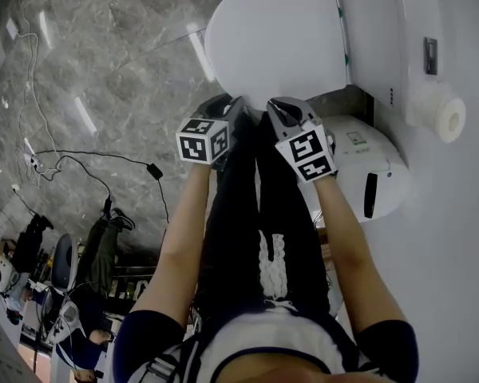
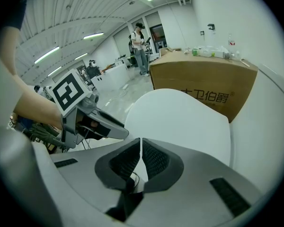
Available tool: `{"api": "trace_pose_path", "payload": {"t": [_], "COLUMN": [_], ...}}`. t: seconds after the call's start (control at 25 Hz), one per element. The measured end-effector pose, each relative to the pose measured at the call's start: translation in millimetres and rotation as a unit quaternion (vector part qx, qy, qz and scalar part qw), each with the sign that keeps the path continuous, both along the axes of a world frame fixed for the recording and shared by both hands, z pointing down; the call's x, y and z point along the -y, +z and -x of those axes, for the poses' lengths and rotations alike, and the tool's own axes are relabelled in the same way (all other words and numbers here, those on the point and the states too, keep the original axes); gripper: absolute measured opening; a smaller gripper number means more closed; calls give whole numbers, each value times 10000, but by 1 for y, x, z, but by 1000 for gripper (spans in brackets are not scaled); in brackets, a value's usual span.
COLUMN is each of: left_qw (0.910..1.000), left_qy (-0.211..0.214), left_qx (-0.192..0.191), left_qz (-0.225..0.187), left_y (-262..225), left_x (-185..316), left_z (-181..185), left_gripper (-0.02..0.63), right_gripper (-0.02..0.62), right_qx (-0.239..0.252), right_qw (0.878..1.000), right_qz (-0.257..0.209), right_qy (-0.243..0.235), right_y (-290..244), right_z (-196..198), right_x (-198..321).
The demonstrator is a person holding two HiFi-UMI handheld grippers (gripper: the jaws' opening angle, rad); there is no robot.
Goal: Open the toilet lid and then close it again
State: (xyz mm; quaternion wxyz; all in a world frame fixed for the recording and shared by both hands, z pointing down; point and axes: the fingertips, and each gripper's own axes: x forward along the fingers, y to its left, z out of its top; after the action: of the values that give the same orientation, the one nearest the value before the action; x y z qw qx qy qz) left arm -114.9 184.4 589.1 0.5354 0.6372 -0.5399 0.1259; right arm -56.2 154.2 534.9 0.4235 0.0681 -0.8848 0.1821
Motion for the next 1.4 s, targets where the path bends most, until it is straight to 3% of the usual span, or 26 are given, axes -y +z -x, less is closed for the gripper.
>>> {"api": "trace_pose_path", "payload": {"t": [0.8,1.4], "left_qw": [9983,9965], "left_qy": [-206,-106], "left_qx": [-72,-86], "left_qz": [533,822], "left_y": [50,83], "left_x": [-12,-19], "left_z": [17,22], "left_gripper": [106,115], "right_gripper": [18,17], "right_qx": [-69,-5], "right_qw": [9998,9999], "right_qz": [60,63], "right_qy": [-160,-118], "right_y": [23,40], "right_z": [11,19], "right_x": [19,24]}}
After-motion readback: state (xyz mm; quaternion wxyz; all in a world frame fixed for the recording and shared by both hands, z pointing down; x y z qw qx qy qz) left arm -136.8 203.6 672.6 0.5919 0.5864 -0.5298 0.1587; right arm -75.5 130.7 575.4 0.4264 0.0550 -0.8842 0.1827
